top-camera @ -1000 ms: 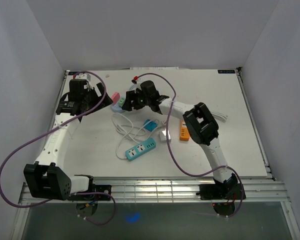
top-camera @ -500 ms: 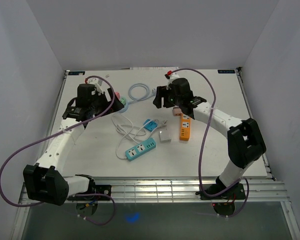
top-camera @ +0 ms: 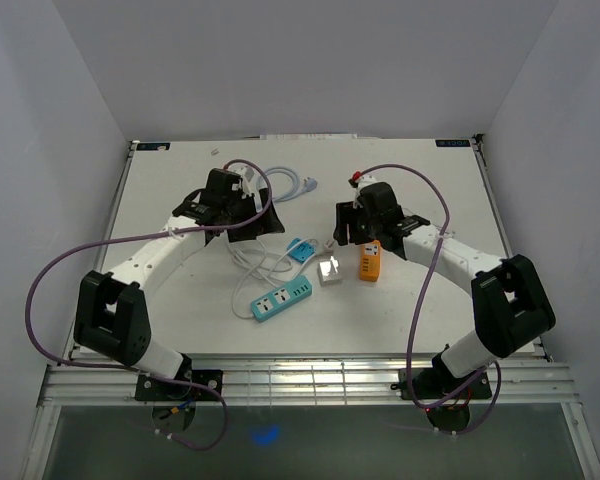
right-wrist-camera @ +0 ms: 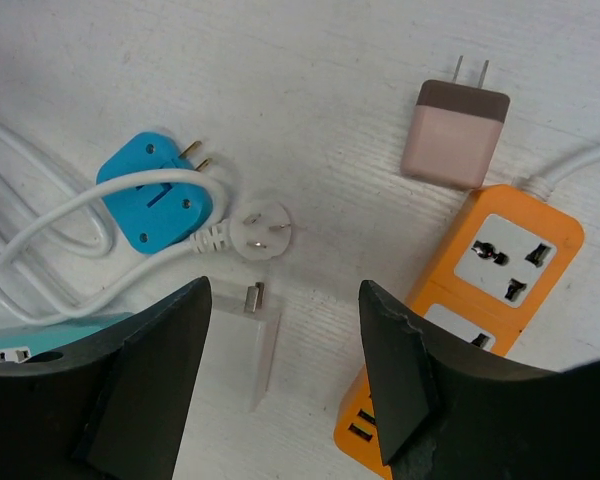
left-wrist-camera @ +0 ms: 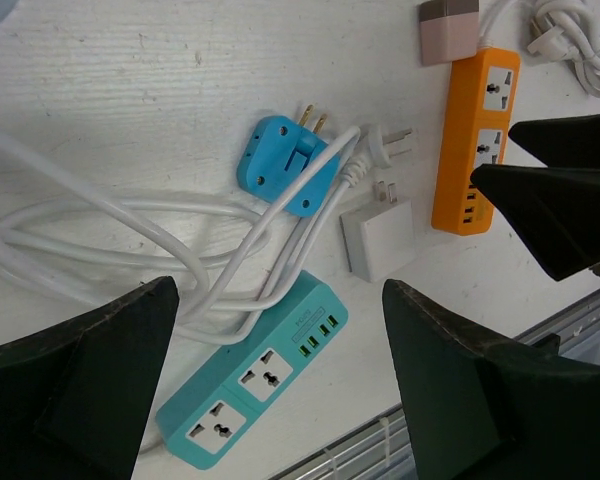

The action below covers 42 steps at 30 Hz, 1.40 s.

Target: Insert the plug

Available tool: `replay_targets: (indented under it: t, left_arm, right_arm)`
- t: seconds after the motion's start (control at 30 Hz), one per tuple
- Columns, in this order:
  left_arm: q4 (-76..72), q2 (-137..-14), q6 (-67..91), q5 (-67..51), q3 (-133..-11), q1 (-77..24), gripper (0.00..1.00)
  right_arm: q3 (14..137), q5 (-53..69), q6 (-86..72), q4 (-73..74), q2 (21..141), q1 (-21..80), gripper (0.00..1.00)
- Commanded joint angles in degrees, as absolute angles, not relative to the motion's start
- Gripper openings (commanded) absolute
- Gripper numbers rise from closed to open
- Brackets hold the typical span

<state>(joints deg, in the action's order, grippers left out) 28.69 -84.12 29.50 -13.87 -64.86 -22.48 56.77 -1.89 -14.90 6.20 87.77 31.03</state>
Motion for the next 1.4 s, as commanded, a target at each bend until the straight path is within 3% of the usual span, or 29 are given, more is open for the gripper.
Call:
replay_targets:
  t: [0.0, 0.4, 0.67, 0.97, 1.37]
  left_arm:
    - [27.6, -85.5, 33.3, -16.6, -67.0, -22.9, 0.93]
    - [24.9, -89.2, 34.2, -16.8, -64.9, -26.3, 0.80]
    - [25.3, -86.4, 34.3, -14.5, -63.2, -27.2, 0.80]
    - [26.9, -83.4, 34.5, -14.4, -61.3, -27.4, 0.88]
    - [30.1, -81.7, 33.4, -14.4, -62.1, -27.4, 0.96]
  right_arm:
    - [55.5, 2.2, -14.2, 4.2, 86.1, 31.2, 0.66]
    - [52.7, 3.1, -14.2, 5.9, 84.5, 33.7, 0.66]
    - [49.3, -5.2, -18.9, 8.4, 81.9, 39.8, 0.85]
    - [43.9, -14.0, -23.9, 4.4, 81.5, 45.2, 0.85]
    - [43.9, -16.3, -23.4, -1.1, 87.4, 48.7, 0.84]
